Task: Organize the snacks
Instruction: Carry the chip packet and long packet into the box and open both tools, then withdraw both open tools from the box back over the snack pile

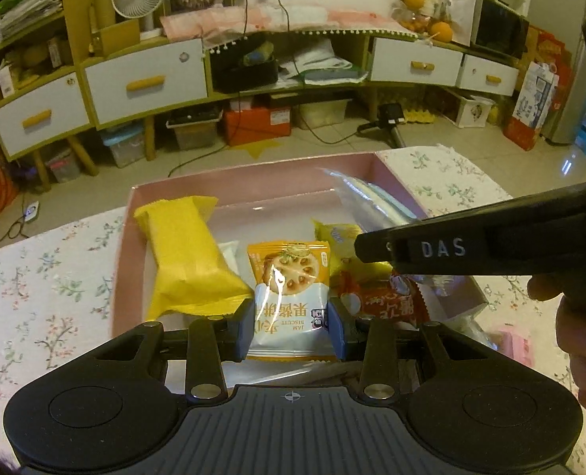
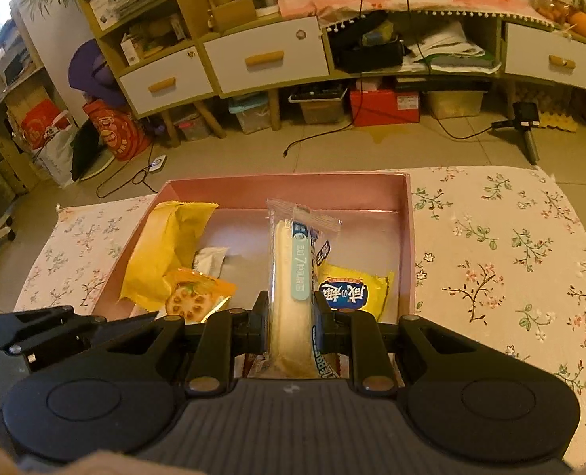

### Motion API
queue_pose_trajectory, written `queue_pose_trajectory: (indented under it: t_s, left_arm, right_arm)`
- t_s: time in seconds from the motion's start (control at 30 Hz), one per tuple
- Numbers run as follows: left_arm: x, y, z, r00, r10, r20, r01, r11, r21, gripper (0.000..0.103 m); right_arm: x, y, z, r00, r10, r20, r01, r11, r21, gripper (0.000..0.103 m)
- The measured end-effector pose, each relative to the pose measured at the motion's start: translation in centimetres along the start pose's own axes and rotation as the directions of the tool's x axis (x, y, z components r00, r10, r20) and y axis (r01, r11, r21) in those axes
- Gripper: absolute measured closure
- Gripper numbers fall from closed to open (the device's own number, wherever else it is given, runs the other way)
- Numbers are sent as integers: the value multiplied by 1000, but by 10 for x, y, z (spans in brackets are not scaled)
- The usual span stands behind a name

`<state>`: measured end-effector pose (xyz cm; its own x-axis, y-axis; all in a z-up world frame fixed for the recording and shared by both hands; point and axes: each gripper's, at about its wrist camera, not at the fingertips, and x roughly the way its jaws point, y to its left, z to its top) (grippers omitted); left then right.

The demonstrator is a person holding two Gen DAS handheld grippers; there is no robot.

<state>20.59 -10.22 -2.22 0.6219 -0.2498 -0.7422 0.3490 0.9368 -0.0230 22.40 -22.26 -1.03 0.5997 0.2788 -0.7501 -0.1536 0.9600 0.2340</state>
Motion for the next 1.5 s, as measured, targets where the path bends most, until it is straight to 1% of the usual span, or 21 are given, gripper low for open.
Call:
queue_pose_trajectory:
  t_s: [0.07,0.17,0.2,0.23,0.3,0.33,0.4,0.6,0.7,0.83,0.9,1.0,1.27,1.5]
  left_arm:
    - [3,-1,0,1000,0,3,0,1000,-6,67]
    - [4,-3,0,1000,-15,12,16,1000,-10,64]
    - [4,-4,-1,1000,-25,11,25,1000,-7,60]
    - [4,-5,-1,999,-33,10,33,999,-2,58]
    - [1,-7,-3,999,-33,15,32,999,13,45]
    - [-1,-8,-4,999,-32,18,31,999,18,43]
    - [-6,-9,-5,999,-35,22,35,999,24,37]
    - [-26,-4,-13,999,-29,26,28,1000,13,27]
    - [-36,-1,-16,999,-23,26,23,1000,9,23]
    - [-51,2,-24,999,-20,31,20,1000,-7,17]
    - [-58,2,-28,999,-16,30,16,1000,-11,13]
    - [-68,1,-36,1000,-7,30,7,1000,-6,10]
    - [-89,2,-60,1000,13,3,-13,1000,10,9]
    - [-109,9,-79,1000,25,-14,-25,1000,13,8]
  right_arm:
    - [0,-1,0,1000,-9,3,9,1000,-4,84]
    - [-3,-4,2,1000,-17,16,17,1000,8,77]
    - [-6,-6,2,999,-21,24,21,1000,19,71]
    - [-8,-6,3,999,-16,29,15,1000,25,68]
    - [-13,-7,4,999,-13,35,13,1000,25,62]
    - [-15,-6,4,999,-15,39,15,1000,21,61]
    - [-21,-4,3,999,-22,46,22,1000,4,52]
    - [-36,1,-3,997,-32,63,33,999,-12,35]
    - [-44,2,-5,997,-26,69,26,1000,-3,30]
    - [-56,4,-10,997,-31,77,31,1000,3,26]
    - [-62,7,-14,996,-32,83,32,999,1,20]
    - [-71,11,-21,995,-33,94,34,999,-6,16]
    - [-85,23,-39,994,-56,95,61,997,-50,12]
    - [-96,28,-54,994,-51,98,56,997,-51,9]
